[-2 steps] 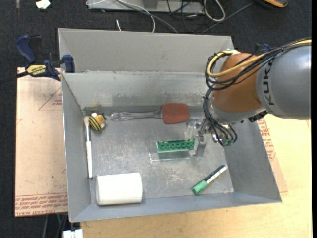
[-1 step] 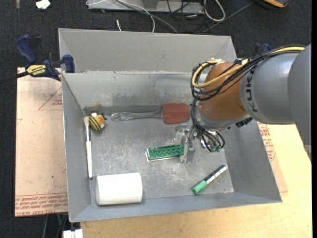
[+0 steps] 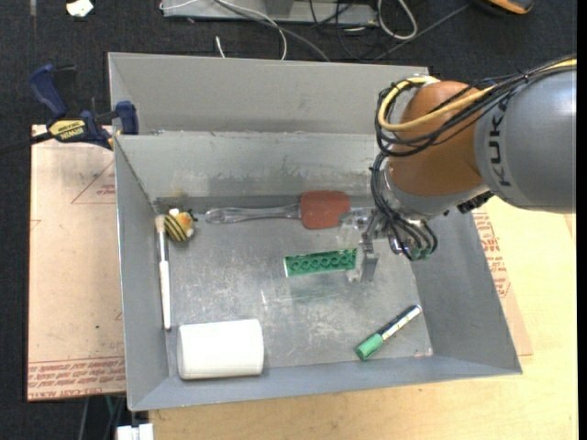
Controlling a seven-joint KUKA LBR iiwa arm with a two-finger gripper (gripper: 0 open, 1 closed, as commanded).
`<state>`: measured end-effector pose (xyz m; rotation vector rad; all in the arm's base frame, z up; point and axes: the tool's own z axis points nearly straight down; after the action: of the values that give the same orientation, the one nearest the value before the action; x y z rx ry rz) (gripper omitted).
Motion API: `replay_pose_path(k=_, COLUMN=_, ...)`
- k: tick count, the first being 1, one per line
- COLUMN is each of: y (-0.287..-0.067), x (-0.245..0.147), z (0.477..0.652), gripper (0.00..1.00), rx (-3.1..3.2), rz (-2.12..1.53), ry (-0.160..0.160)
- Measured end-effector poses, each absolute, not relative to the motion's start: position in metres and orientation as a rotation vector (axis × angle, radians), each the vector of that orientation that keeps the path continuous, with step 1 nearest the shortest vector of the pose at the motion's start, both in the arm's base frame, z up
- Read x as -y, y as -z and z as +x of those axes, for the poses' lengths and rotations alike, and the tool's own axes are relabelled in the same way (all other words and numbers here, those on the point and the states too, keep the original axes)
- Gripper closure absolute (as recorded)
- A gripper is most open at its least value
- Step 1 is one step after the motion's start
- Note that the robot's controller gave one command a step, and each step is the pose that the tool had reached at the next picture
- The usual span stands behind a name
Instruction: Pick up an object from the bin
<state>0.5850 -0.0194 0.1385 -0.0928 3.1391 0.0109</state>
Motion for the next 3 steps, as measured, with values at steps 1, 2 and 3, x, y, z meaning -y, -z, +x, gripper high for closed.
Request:
replay_pose_path(k=1, y=-0.220, x=0.017, z=0.592, gripper=1.00, rx=-3.144, rz=-0.006, ry=-0.014)
replay_pose_path(k=2, y=-0.140, x=-0.003, z=0.595, gripper=1.00, rx=-3.139, rz=-0.022, ry=-0.014)
replay_pose_path(k=3, y=-0.099, x=-0.005, z=0.631, gripper=1.00, rx=-3.118, rz=0.198, ry=-0.016)
